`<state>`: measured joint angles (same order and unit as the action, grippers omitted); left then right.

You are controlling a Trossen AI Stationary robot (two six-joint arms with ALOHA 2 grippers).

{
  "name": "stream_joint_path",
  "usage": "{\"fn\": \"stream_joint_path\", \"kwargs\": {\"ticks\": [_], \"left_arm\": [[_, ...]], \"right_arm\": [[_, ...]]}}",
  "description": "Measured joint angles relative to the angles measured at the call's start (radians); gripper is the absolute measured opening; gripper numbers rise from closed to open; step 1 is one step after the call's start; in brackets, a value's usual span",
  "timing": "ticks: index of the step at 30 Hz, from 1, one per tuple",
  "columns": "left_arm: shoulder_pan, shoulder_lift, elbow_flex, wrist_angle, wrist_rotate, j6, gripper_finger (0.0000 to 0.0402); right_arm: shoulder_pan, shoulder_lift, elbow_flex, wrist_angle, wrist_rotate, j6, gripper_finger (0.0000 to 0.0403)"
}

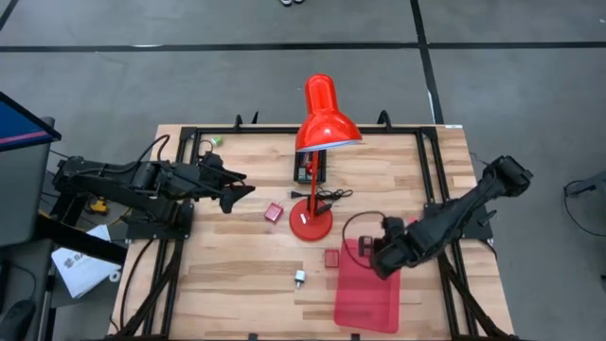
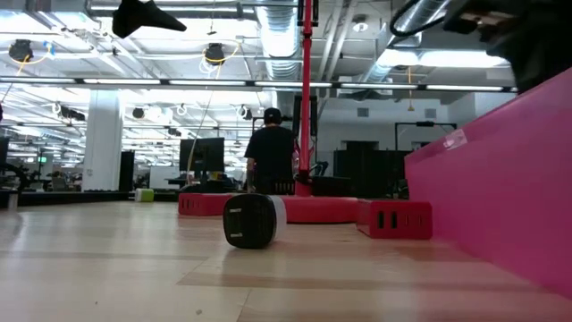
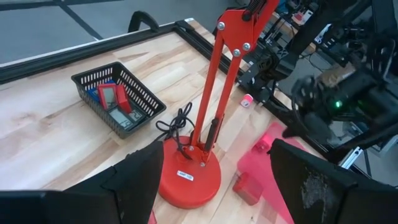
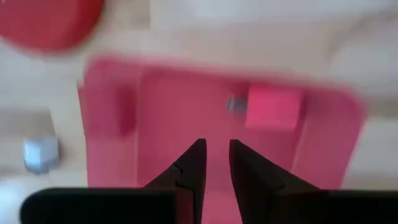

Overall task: Pick & Place Office items
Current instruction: Adjust the red bin

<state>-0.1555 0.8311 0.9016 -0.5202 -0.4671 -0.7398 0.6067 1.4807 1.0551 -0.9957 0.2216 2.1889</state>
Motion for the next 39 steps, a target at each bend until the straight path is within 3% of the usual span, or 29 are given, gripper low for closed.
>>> {"fn": "stream_joint_path", "kwargs": {"ticks": [7,17,39], "left_arm": [[0.0,0.0,0.0,0.008,0.004,-0.025,0.0285],[0.0,0.0,0.0,0.017,0.004,-0.028,0.0285],[0.0,0.0,0.0,0.076,0.005,-0.028,0.0285]], "right_arm": [[0.097,0.12,0.029,0.208,-0.077,-0.01,0.0047],[0.258,0.25,0.151,0.188,-0.196,0.148,0.0011],[0.35,0.308,0.185,0.167,-0.333,0.15,0.0]]}}
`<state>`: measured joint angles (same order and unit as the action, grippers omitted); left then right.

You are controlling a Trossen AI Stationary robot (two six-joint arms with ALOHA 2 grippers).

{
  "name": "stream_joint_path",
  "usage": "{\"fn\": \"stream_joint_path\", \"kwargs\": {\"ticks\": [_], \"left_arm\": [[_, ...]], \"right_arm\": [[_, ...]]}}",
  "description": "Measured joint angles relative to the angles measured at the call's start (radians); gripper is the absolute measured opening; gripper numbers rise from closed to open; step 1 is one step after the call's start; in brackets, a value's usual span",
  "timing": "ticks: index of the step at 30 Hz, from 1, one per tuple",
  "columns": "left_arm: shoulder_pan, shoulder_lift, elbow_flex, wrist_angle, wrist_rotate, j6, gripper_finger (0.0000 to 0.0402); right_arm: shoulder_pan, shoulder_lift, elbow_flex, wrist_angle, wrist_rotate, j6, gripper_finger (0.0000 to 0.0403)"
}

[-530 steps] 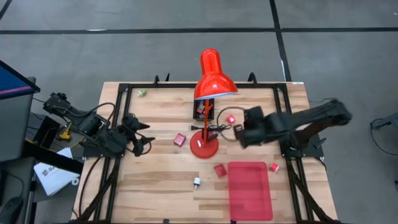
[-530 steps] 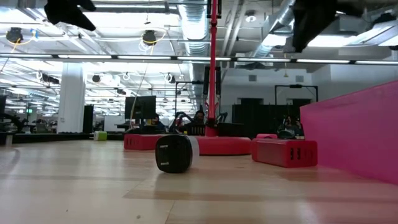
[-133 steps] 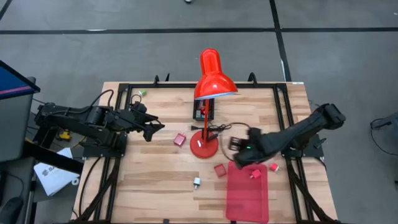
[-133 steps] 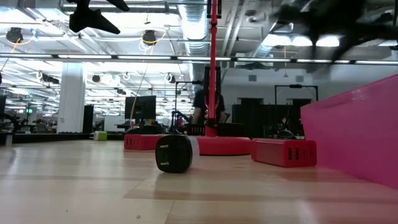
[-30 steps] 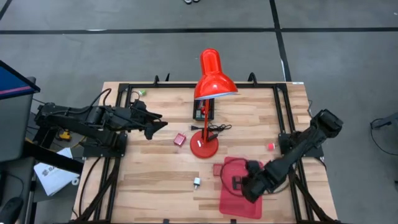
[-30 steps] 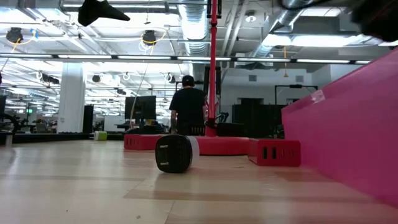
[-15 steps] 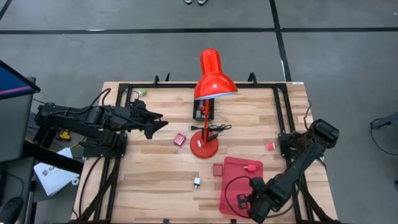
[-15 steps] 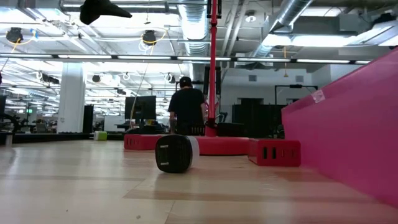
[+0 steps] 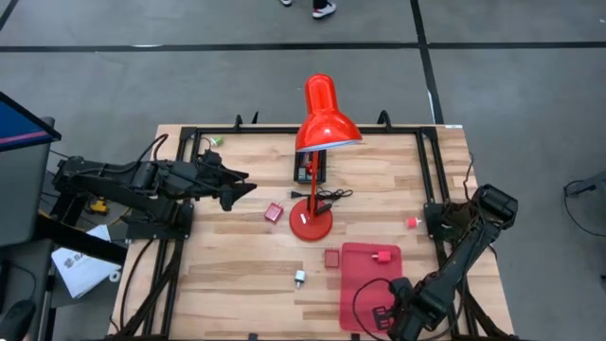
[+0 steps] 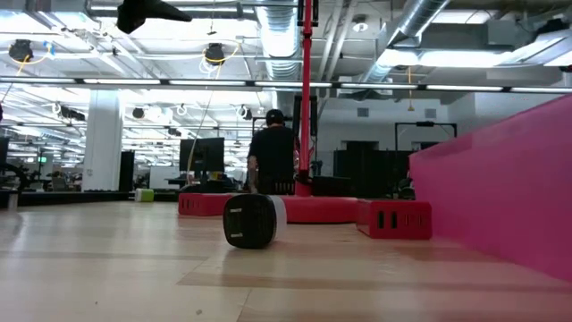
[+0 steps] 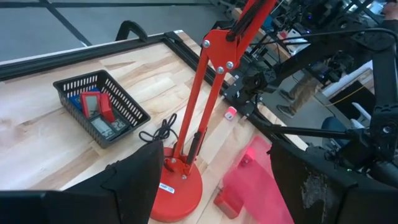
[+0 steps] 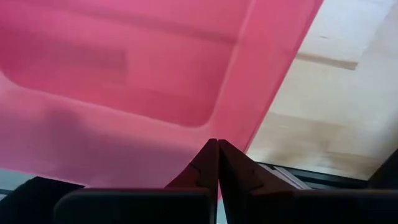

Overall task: Pick & Place Office items
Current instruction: Adjust the red bin, then put the white and pink charger adapter into the red bin

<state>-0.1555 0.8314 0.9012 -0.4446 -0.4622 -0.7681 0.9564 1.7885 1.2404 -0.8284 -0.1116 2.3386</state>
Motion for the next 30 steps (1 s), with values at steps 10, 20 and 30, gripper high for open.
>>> {"fn": "stream_joint_path", "kwargs": {"ticks": [10,20,30], "left_arm": [[0.0,0.0,0.0,0.0,0.0,0.0,0.0285],[0.0,0.0,0.0,0.0,0.0,0.0,0.0285],[0.0,0.0,0.0,0.047,-0.016,0.0,0.0285]], "right_arm": [[-0.009,-0.001,0.034,-0.025,0.06,0.007,0.0],[-0.113,-0.078,0.138,-0.376,0.309,0.002,0.0],[-0.531,-0.317,0.126,-0.693,0.401,-0.427,0.0026]]}}
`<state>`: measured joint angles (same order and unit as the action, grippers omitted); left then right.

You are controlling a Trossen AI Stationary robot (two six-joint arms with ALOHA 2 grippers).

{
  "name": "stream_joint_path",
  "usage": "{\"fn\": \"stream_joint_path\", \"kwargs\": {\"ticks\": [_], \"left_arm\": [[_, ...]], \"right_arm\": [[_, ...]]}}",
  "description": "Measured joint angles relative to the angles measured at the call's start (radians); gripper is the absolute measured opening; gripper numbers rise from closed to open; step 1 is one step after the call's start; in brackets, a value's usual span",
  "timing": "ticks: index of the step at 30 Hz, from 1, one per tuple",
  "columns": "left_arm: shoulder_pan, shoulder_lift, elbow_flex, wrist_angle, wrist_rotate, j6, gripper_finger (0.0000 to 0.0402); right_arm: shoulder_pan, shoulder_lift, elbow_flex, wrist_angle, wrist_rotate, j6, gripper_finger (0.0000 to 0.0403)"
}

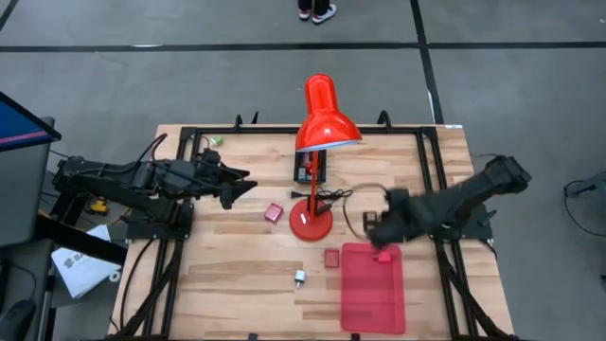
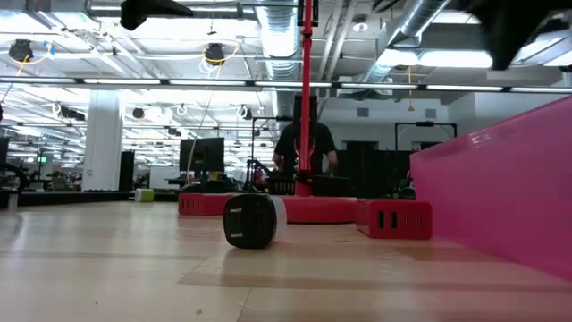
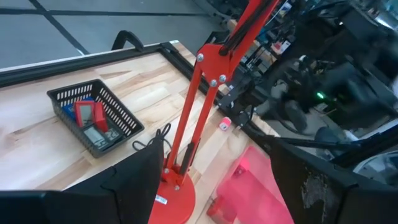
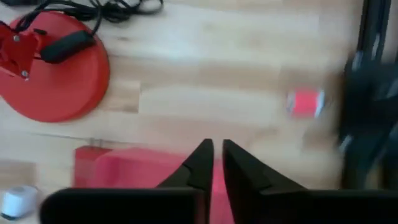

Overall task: Pick & Place Office items
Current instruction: Put the white and pink charger adapter into the red bin

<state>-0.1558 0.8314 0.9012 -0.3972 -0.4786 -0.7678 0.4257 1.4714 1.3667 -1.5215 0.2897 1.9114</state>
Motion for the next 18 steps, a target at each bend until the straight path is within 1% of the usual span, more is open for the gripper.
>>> {"fn": "stream_joint_path", "kwargs": {"ticks": [3,5,7,9,11,12,15,18], "left_arm": [[0.0,0.0,0.0,0.014,-0.001,0.0,0.0285],[0.0,0.0,0.0,0.025,0.0,0.0,0.0285],[0.0,0.0,0.0,0.04,0.0,0.0,0.0285],[0.0,0.0,0.0,0.058,0.0,0.0,0.0285],[0.0,0.0,0.0,0.074,0.0,0.0,0.0285],[0.0,0.0,0.0,0.084,0.0,0.0,0.0285],[0.0,0.0,0.0,0.093,-0.003,0.0,0.0285],[0.0,0.0,0.0,0.095,-0.014,-0.002,0.0285]], "right_arm": [[-0.13,-0.062,-0.014,-0.024,-0.006,-0.325,0.0063],[-0.215,-0.087,-0.015,-0.055,-0.029,-0.537,0.009],[-0.299,-0.111,-0.022,-0.046,-0.06,-0.754,0.012],[-0.381,-0.113,-0.027,-0.053,-0.101,-0.952,0.0149],[-0.446,-0.107,-0.048,-0.046,-0.132,-1.169,0.0178],[-0.472,-0.106,-0.062,-0.048,-0.146,-1.253,0.0192],[-0.539,-0.076,-0.099,-0.053,-0.187,-1.424,0.0228],[-0.581,-0.029,-0.133,-0.051,-0.237,-1.513,0.0249]]}}
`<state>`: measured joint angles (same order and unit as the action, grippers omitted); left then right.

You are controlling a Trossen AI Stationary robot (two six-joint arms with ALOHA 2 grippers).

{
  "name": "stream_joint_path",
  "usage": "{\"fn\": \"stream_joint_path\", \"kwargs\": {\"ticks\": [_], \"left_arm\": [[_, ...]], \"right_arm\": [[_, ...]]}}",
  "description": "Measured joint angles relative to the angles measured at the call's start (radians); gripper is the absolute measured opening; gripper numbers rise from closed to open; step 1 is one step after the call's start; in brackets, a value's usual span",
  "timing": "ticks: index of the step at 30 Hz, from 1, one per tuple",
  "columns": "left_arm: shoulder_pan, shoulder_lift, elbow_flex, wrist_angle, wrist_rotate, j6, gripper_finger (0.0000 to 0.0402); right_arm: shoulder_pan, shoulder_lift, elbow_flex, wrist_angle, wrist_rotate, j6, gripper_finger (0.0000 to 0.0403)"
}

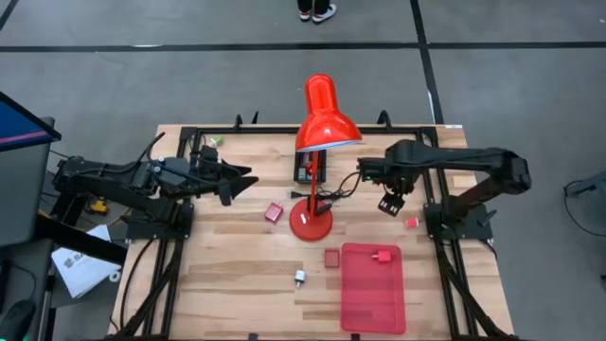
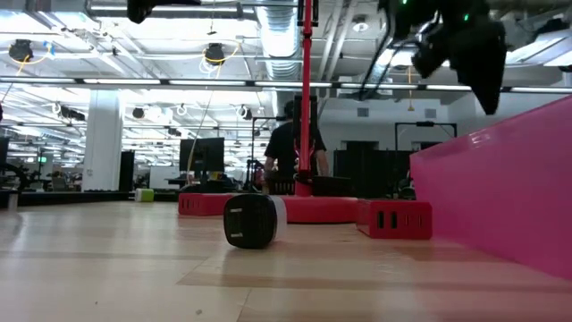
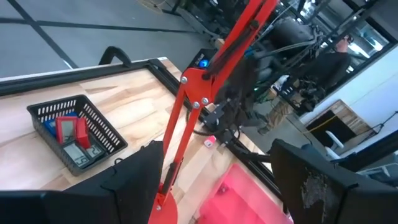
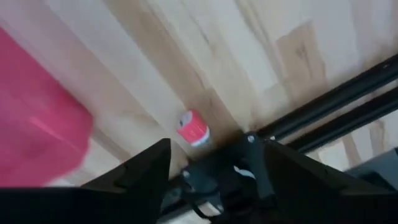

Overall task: Pick & Place Office items
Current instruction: Put the white and pink charger adapter into the red bin

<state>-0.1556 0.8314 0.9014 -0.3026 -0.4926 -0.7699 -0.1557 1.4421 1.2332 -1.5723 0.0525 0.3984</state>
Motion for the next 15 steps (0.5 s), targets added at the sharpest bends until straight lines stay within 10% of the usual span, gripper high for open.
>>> {"fn": "stream_joint_path", "kwargs": {"ticks": [15], "left_arm": [[0.0,0.016,0.0,0.014,-0.048,-0.006,0.0285]], "right_arm": [[-0.031,0.172,-0.296,0.029,-0.047,-0.217,0.0256]]}}
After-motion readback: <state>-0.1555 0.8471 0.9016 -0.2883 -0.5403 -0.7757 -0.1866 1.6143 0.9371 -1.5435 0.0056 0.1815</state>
